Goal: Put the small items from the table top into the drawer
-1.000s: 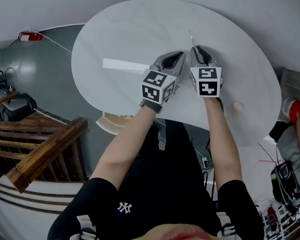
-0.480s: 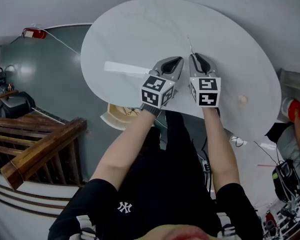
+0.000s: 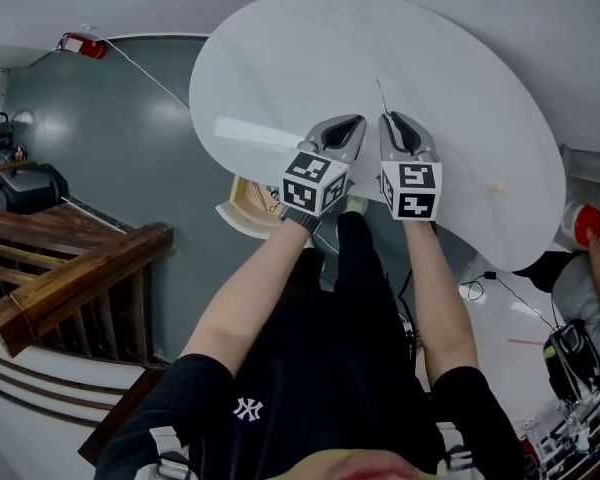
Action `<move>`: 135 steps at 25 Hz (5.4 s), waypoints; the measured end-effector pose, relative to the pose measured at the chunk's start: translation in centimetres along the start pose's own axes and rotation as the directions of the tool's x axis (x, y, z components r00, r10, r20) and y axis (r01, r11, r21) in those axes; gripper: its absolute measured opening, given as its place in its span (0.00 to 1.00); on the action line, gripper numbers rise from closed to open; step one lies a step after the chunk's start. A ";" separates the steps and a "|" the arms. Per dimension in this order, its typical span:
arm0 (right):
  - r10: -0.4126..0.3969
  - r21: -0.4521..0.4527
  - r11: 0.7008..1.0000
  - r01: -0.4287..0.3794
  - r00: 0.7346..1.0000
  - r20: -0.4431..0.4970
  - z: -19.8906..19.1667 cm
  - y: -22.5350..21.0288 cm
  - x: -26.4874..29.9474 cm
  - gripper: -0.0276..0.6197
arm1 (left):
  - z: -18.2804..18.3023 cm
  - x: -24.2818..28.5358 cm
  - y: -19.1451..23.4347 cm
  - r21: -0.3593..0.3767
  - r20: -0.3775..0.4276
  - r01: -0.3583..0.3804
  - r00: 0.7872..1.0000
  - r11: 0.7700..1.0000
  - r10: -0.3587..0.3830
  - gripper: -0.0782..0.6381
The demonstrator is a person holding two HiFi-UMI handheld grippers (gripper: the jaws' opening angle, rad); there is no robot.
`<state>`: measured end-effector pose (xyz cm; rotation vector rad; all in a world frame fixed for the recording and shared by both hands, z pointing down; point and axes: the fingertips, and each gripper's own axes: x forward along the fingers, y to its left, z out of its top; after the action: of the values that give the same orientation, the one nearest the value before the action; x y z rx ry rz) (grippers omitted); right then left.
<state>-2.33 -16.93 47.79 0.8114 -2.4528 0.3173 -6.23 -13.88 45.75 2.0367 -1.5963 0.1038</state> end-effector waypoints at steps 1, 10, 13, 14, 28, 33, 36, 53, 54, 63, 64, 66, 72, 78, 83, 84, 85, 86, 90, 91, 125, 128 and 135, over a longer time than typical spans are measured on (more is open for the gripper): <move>0.006 -0.004 1.000 -0.006 1.000 0.002 -0.1 0.8 -0.3 0.17 | -0.1 -0.8 0.1 -0.001 0.004 -0.007 1.000 1.000 0.007 0.11; 0.082 -0.045 0.996 -0.082 0.997 0.001 -1.9 8.5 -2.2 0.17 | -2.4 -7.6 1.7 -0.011 0.020 -0.078 0.997 0.997 0.078 0.11; 0.110 -0.058 0.992 -0.110 0.994 -0.004 -2.6 11.0 -2.6 0.17 | -3.4 -9.8 2.4 -0.016 0.023 -0.101 0.995 0.995 0.101 0.11; 0.119 -0.064 0.991 -0.119 0.993 -0.004 -2.7 11.9 -2.7 0.17 | -3.7 -10.6 2.8 -0.019 0.025 -0.109 0.994 0.994 0.110 0.11; 0.263 -0.134 0.953 -0.272 0.962 -0.077 -7.5 24.2 -2.5 0.17 | -8.3 -20.1 8.7 -0.094 0.028 -0.236 0.970 0.967 0.240 0.11; 0.301 -0.146 0.937 -0.316 0.947 -0.114 -9.6 27.9 -2.3 0.17 | -10.3 -22.4 10.4 -0.120 0.019 -0.258 0.965 0.959 0.262 0.11; 0.327 -0.151 0.926 -0.346 0.935 -0.137 -11.1 29.5 -2.2 0.17 | -11.3 -23.2 11.1 -0.135 0.017 -0.268 0.962 0.954 0.272 0.11; 0.350 -0.176 0.891 -0.419 0.880 -0.321 -20.4 35.3 2.5 0.17 | -16.2 -25.8 15.1 -0.174 0.011 -0.291 0.955 0.941 0.297 0.11; 0.346 -0.174 0.892 -0.417 0.878 -0.332 -20.9 35.3 3.0 0.17 | -16.5 -25.7 15.4 -0.176 0.011 -0.291 0.955 0.940 0.298 0.11; 0.332 -0.154 0.893 -0.422 0.851 -0.407 -23.9 35.7 6.4 0.17 | -17.9 -25.4 17.1 -0.177 0.012 -0.294 0.954 0.939 0.301 0.11; 0.333 -0.151 0.893 -0.423 0.849 -0.411 -24.1 35.7 6.6 0.17 | -17.9 -25.4 17.2 -0.177 0.013 -0.295 0.953 0.939 0.302 0.11; 0.336 -0.147 0.892 -0.427 0.846 -0.414 -24.3 35.6 7.2 0.17 | -17.8 -25.1 17.4 -0.175 0.014 -0.297 0.953 0.939 0.304 0.11; 0.355 -0.122 0.884 -0.452 0.817 -0.454 -26.1 36.0 8.6 0.21 | -18.1 -24.6 18.0 -0.170 0.015 -0.298 0.952 0.939 0.304 0.11; 0.355 -0.115 0.887 -0.448 0.819 -0.451 -25.7 36.0 7.5 0.19 | -17.9 -24.8 17.5 -0.167 0.009 -0.287 0.956 0.943 0.292 0.11; 0.346 -0.110 0.900 -0.422 0.845 -0.408 -23.2 34.7 5.3 0.15 | -16.8 -24.2 15.6 -0.156 -0.001 -0.256 0.966 0.954 0.260 0.11; 0.344 -0.108 0.903 -0.415 0.852 -0.394 -22.6 34.2 4.7 0.14 | -16.6 -23.9 15.0 -0.152 -0.002 -0.248 0.968 0.957 0.251 0.11; 0.342 -0.104 0.908 -0.407 0.860 -0.379 -21.9 33.6 4.0 0.13 | -16.2 -23.6 14.4 -0.147 -0.004 -0.240 0.970 0.960 0.242 0.11; 0.338 -0.098 0.913 -0.397 0.868 -0.362 -21.2 33.0 3.4 0.12 | -15.8 -23.2 13.8 -0.141 -0.005 -0.231 0.973 0.963 0.232 0.11; 0.313 -0.068 0.936 -0.346 0.904 -0.292 -18.3 30.2 1.4 0.10 | -14.0 -21.5 11.6 -0.112 -0.001 -0.189 0.982 0.976 0.190 0.11; 0.303 -0.064 0.941 -0.332 0.913 -0.274 -17.7 29.5 1.0 0.09 | -13.5 -21.1 11.1 -0.103 0.002 -0.178 0.984 0.979 0.179 0.11; -0.142 0.107 0.986 0.131 0.984 0.108 -2.8 3.7 -13.6 0.08 | -1.0 -7.5 -10.6 0.096 0.020 0.222 0.974 0.970 -0.225 0.11; -0.178 0.127 0.978 0.164 0.978 0.112 -2.9 1.5 -14.1 0.08 | -0.7 -5.7 -12.0 0.105 0.010 0.253 0.967 0.962 -0.256 0.11; -0.232 0.169 0.962 0.215 0.969 0.087 -4.7 -2.5 -14.8 0.08 | -1.4 -1.8 -15.0 0.115 -0.031 0.313 0.950 0.943 -0.311 0.11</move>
<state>11.17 -10.04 43.61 1.1913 -2.4241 0.3971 7.39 -9.45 40.76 2.3496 -1.2656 0.0950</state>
